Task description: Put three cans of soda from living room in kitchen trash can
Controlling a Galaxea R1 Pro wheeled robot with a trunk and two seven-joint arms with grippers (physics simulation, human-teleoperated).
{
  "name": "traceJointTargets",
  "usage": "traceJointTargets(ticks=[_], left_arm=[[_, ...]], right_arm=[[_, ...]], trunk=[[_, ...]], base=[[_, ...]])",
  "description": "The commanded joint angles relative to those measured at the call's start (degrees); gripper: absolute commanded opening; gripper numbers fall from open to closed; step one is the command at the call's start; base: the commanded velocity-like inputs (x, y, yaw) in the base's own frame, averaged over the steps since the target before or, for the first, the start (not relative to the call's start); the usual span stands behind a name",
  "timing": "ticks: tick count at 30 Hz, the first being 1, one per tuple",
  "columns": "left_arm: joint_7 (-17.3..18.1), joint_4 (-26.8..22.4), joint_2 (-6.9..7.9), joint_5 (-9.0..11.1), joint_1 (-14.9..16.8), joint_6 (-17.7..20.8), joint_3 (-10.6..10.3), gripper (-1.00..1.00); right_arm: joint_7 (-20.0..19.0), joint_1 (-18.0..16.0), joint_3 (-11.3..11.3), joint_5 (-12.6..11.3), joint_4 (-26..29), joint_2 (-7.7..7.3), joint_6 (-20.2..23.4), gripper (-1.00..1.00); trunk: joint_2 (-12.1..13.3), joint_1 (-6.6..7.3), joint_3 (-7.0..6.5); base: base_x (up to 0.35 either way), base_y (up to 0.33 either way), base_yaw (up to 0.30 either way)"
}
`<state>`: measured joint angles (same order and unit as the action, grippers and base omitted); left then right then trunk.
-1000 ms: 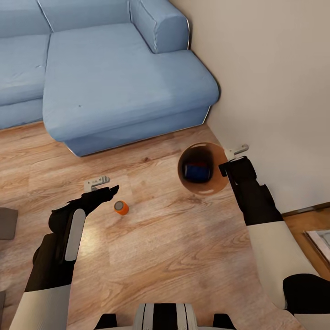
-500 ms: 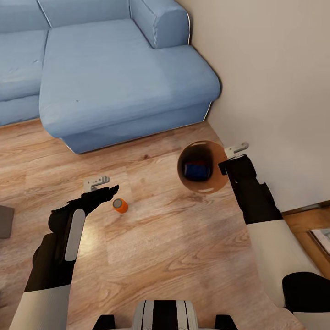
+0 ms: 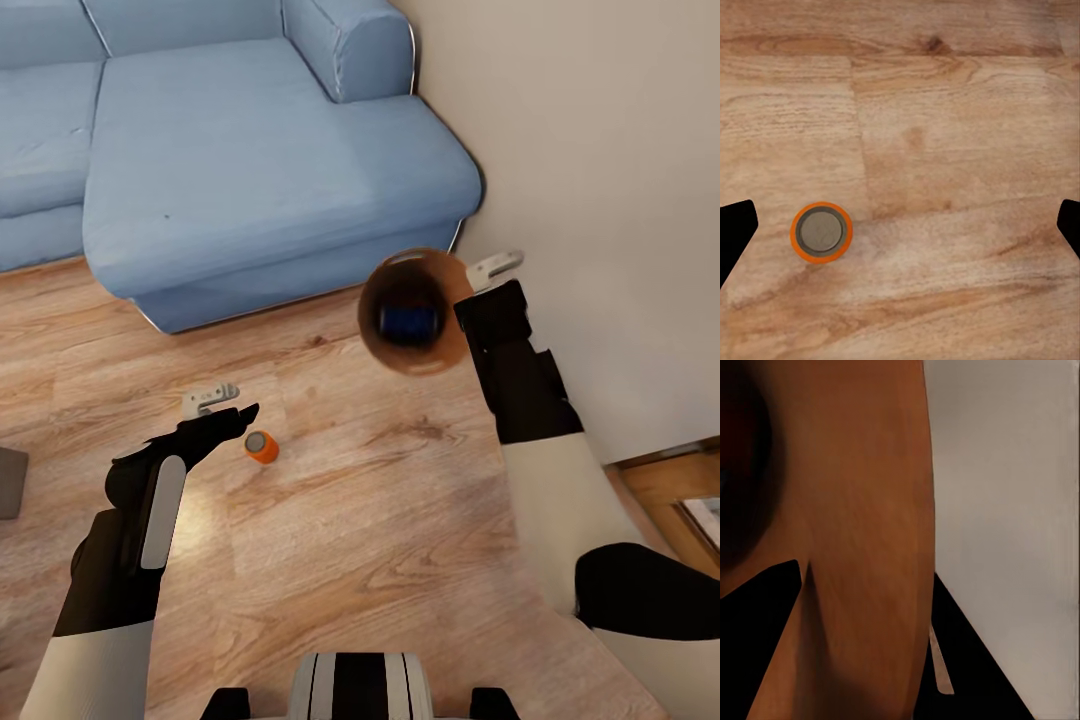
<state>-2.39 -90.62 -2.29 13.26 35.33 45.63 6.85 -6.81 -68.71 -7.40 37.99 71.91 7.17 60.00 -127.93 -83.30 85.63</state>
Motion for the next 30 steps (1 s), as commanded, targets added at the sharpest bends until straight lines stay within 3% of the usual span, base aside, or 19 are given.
traceJointTargets(ticks=[1, 10, 30], left_arm=[[0.0, 0.0, 0.00, 0.0, 0.0, 0.0, 0.0, 1.00], [-0.1, 0.0, -0.08, -0.1, 0.0, -0.1, -0.1, 1.00], [-0.1, 0.0, -0.08, -0.2, 0.0, -0.1, -0.1, 1.00]], right_arm=[[0.0, -0.3, 0.0, 1.0, 0.0, 0.22, 0.0, -1.00], [0.0, -3.6, 0.0, 5.1, -0.2, 1.06, 0.0, -1.00], [0.0, -3.5, -0.1, 6.5, 0.1, 1.02, 0.0, -1.00]], trunk=[[-0.4, -0.22, 0.19], [-4.0, -2.20, 1.80], [-12.0, -6.59, 5.39]], base=[[0.000, 0.000, 0.000], [0.000, 0.000, 0.000], [0.000, 0.000, 0.000]])
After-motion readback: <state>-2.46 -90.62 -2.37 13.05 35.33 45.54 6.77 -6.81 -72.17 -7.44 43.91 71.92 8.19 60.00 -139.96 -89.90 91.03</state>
